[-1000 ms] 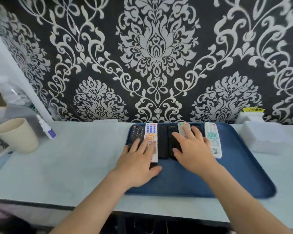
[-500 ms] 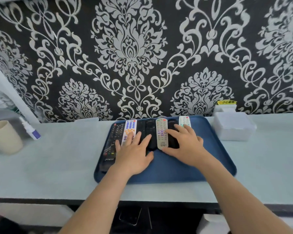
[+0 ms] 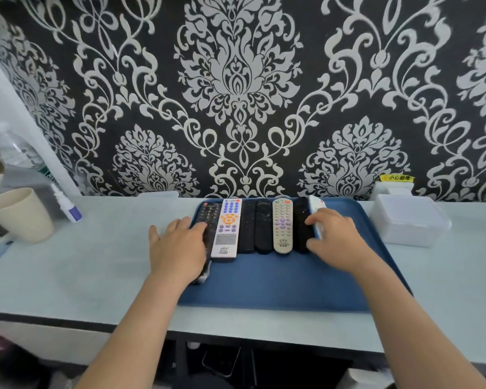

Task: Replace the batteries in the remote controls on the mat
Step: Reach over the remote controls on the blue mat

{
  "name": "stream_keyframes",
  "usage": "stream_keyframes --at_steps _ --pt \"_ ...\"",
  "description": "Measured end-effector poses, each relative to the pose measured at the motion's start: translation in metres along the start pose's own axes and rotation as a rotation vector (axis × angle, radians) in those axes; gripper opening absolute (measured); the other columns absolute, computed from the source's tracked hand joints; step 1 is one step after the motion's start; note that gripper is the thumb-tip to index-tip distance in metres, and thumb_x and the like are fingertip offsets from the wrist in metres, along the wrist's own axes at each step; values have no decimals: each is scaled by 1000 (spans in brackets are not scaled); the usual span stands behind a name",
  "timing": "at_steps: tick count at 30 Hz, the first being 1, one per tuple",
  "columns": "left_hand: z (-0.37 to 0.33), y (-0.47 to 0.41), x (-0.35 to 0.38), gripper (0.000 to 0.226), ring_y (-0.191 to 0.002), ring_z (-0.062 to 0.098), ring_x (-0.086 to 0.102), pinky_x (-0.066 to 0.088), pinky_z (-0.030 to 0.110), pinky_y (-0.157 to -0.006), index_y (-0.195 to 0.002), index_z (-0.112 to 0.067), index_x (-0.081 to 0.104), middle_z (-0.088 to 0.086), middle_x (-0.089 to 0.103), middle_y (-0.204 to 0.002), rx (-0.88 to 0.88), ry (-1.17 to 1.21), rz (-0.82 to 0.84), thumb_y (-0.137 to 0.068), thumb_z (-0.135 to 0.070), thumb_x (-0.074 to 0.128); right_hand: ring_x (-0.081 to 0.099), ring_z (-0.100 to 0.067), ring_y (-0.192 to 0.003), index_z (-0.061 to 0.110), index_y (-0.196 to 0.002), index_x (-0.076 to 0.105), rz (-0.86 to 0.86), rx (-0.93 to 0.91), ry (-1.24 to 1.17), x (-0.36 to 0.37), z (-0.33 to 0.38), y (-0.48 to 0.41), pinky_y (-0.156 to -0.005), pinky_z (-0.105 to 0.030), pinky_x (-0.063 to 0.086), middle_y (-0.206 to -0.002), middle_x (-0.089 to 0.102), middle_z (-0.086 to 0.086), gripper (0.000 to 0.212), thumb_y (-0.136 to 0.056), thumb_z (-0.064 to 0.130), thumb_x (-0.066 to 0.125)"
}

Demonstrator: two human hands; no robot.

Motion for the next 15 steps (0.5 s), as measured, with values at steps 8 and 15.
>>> stream_keyframes --at_steps 8,15 --pt "-100 -7 -18 45 -138 20 31 28 38 -110 -142 -31 40 0 37 -151 344 407 -5 -97 -38 42 63 -30 -84 18 -116 46 -204 321 -481 -10 -27 10 -78 -48 56 -96 61 -7 27 -90 15 56" --pt "-154 -3 14 66 -145 23 7 9 54 -115 -147 -39 20 4 13 -157 428 180 133 -89 -59 45 72 -16 -72 3 -108 65 -121 409 -1122 -10 -32 16 -57 -23 53 -90 70 -8 15 -95 7 60"
Point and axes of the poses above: each hand's wrist, its own y-axis away from the middle knuckle, its own x-axis out of the palm, z = x × y, the point moved 5 cm from there along -y, towards the middle knuckle
